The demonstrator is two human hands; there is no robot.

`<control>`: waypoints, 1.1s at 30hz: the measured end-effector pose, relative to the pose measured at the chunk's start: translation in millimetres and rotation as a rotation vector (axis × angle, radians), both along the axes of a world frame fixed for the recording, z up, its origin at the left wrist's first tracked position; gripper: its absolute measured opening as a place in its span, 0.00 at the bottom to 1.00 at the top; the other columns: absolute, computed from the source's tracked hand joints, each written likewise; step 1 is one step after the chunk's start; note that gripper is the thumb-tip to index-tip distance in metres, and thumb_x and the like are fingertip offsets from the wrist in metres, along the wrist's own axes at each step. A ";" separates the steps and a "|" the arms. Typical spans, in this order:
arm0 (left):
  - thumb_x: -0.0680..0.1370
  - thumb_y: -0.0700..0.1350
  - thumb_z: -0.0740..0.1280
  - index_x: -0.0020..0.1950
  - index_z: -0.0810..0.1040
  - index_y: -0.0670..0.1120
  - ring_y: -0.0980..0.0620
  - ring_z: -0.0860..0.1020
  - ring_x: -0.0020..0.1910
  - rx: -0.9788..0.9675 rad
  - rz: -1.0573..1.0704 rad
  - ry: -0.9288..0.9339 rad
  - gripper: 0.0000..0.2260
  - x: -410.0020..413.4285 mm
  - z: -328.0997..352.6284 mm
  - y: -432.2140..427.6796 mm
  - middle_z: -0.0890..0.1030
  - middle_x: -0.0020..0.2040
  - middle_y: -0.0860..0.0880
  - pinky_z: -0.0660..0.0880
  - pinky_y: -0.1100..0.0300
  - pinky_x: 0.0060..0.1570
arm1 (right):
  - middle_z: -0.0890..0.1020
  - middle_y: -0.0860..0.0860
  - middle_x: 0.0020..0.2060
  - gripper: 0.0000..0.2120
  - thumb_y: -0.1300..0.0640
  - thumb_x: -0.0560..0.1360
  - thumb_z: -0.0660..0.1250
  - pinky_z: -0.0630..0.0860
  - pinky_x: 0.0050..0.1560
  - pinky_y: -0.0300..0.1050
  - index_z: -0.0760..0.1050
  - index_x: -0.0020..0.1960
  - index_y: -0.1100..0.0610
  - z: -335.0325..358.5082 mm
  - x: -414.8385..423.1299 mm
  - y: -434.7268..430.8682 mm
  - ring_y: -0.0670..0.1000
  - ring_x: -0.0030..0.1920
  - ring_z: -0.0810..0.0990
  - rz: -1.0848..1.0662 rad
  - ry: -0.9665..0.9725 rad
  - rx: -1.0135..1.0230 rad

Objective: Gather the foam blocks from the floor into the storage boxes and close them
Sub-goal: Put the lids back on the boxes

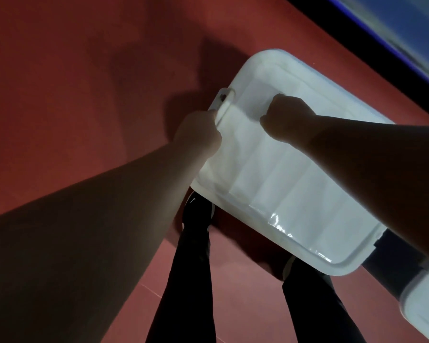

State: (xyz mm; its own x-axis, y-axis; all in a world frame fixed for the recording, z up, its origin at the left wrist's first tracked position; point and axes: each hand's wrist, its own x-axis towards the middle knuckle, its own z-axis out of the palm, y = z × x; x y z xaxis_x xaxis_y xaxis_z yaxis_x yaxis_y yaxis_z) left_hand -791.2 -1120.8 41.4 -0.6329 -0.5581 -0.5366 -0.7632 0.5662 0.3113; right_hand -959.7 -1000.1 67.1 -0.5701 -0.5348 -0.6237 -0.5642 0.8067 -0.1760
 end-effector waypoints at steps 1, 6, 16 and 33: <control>0.77 0.41 0.61 0.61 0.78 0.46 0.42 0.81 0.52 0.006 0.011 0.034 0.14 -2.1 -2.3 -0.6 0.82 0.50 0.45 0.72 0.56 0.45 | 0.80 0.59 0.58 0.16 0.58 0.79 0.61 0.71 0.49 0.44 0.74 0.63 0.64 -1.5 -2.9 0.6 0.62 0.59 0.80 -0.018 0.021 -0.006; 0.76 0.41 0.62 0.66 0.79 0.51 0.45 0.82 0.52 0.097 0.098 0.012 0.20 -17.9 -1.7 -1.1 0.83 0.52 0.48 0.78 0.54 0.48 | 0.81 0.60 0.56 0.15 0.59 0.77 0.60 0.72 0.48 0.46 0.75 0.62 0.63 -3.0 -17.3 5.9 0.63 0.57 0.80 -0.047 0.016 -0.020; 0.73 0.54 0.77 0.70 0.72 0.48 0.45 0.79 0.55 0.178 0.264 -0.060 0.29 -39.1 4.8 -15.4 0.76 0.63 0.47 0.79 0.51 0.55 | 0.79 0.58 0.60 0.23 0.49 0.78 0.64 0.70 0.49 0.48 0.69 0.69 0.60 -14.3 -26.8 8.4 0.61 0.59 0.78 -0.057 -0.090 -0.015; 0.74 0.46 0.78 0.60 0.85 0.45 0.47 0.84 0.48 0.057 0.348 -0.047 0.15 -48.3 10.0 3.1 0.86 0.50 0.46 0.80 0.57 0.49 | 0.76 0.55 0.59 0.16 0.53 0.75 0.63 0.74 0.52 0.47 0.75 0.61 0.56 -11.8 -21.3 34.5 0.55 0.53 0.76 -0.086 -0.145 -0.145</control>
